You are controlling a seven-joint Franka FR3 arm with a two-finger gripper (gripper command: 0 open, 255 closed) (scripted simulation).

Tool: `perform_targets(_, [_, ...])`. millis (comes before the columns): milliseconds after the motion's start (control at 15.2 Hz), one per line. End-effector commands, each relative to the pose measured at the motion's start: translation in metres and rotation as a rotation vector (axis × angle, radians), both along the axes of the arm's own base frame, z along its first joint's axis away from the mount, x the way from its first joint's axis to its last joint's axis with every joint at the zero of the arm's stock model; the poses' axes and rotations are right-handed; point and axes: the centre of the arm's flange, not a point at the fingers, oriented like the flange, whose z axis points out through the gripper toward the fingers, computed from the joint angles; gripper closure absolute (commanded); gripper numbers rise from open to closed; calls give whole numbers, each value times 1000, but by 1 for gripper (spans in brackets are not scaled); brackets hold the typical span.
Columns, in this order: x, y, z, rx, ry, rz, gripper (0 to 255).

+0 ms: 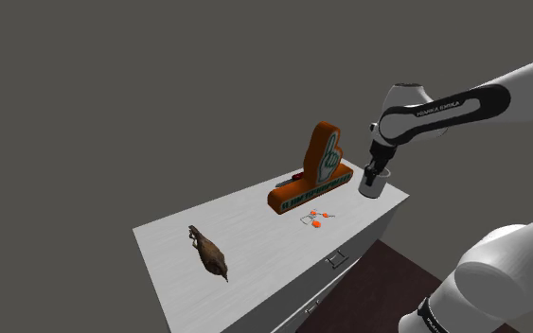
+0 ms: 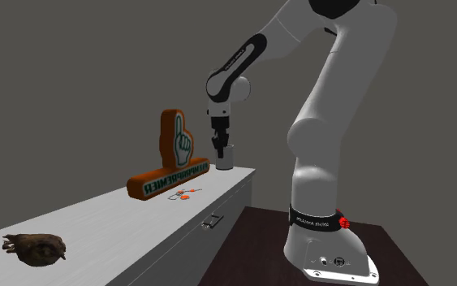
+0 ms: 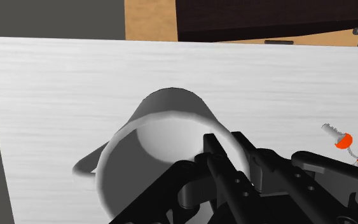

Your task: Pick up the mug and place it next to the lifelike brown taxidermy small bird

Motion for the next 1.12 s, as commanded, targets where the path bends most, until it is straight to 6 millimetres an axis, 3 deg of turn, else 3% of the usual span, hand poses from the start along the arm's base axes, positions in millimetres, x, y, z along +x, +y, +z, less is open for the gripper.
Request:
perform_targets(0, [-1, -1, 12, 0, 0, 0, 255])
perform_targets(1056, [-1, -1, 96, 0, 0, 0, 255])
